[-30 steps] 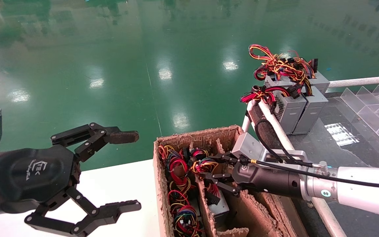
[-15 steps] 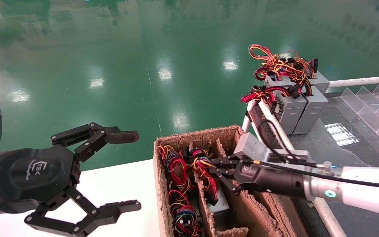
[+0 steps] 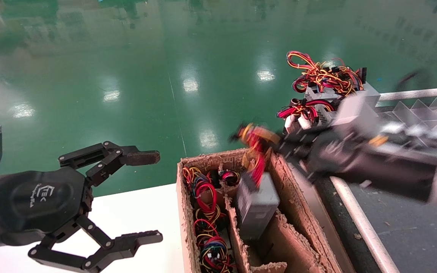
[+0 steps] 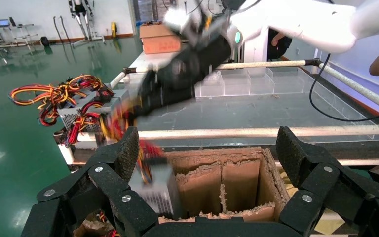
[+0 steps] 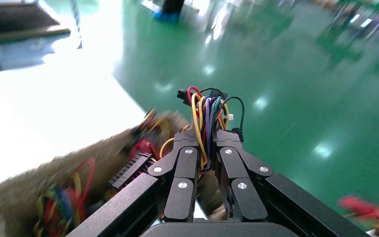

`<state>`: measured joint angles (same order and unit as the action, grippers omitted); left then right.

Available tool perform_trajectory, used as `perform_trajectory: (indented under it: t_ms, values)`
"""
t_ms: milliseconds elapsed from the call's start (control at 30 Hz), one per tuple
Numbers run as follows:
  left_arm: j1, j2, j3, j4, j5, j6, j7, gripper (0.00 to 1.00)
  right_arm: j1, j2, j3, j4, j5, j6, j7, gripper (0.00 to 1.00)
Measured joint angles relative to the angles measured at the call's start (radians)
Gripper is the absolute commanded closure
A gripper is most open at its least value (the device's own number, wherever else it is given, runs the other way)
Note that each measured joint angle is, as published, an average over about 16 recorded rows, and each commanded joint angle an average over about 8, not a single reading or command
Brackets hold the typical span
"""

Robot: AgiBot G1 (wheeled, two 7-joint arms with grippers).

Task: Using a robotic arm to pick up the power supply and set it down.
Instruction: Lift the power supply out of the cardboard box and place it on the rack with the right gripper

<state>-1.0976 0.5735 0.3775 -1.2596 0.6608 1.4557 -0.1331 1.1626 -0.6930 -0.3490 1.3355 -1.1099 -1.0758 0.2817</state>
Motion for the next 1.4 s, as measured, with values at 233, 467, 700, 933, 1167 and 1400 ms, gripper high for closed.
perform_trajectory:
  t_ms: [233, 467, 700, 933, 1167, 1400]
  values:
    - [0.000, 0.000, 0.000, 0.000, 0.000, 0.000, 0.000, 0.00, 0.021, 0.067, 0.105, -0.007, 0.102, 0.003, -0.047, 1.00]
    - [0.000, 0.000, 0.000, 0.000, 0.000, 0.000, 0.000, 0.00, 0.024, 0.115, 0.175, -0.031, 0.143, 0.025, -0.092, 1.00]
    - [0.000, 0.000, 0.000, 0.000, 0.000, 0.000, 0.000, 0.00, 0.017, 0.151, 0.201, -0.083, 0.131, 0.042, -0.128, 1.00]
    - [0.000, 0.000, 0.000, 0.000, 0.000, 0.000, 0.000, 0.00, 0.013, 0.184, 0.209, -0.157, 0.106, 0.047, -0.156, 1.00]
    - [0.000, 0.000, 0.000, 0.000, 0.000, 0.000, 0.000, 0.00, 0.009, 0.211, 0.214, -0.230, 0.080, 0.056, -0.184, 1.00]
    - [0.000, 0.000, 0.000, 0.000, 0.000, 0.000, 0.000, 0.00, 0.023, 0.212, 0.201, -0.309, 0.025, 0.096, -0.214, 1.00]
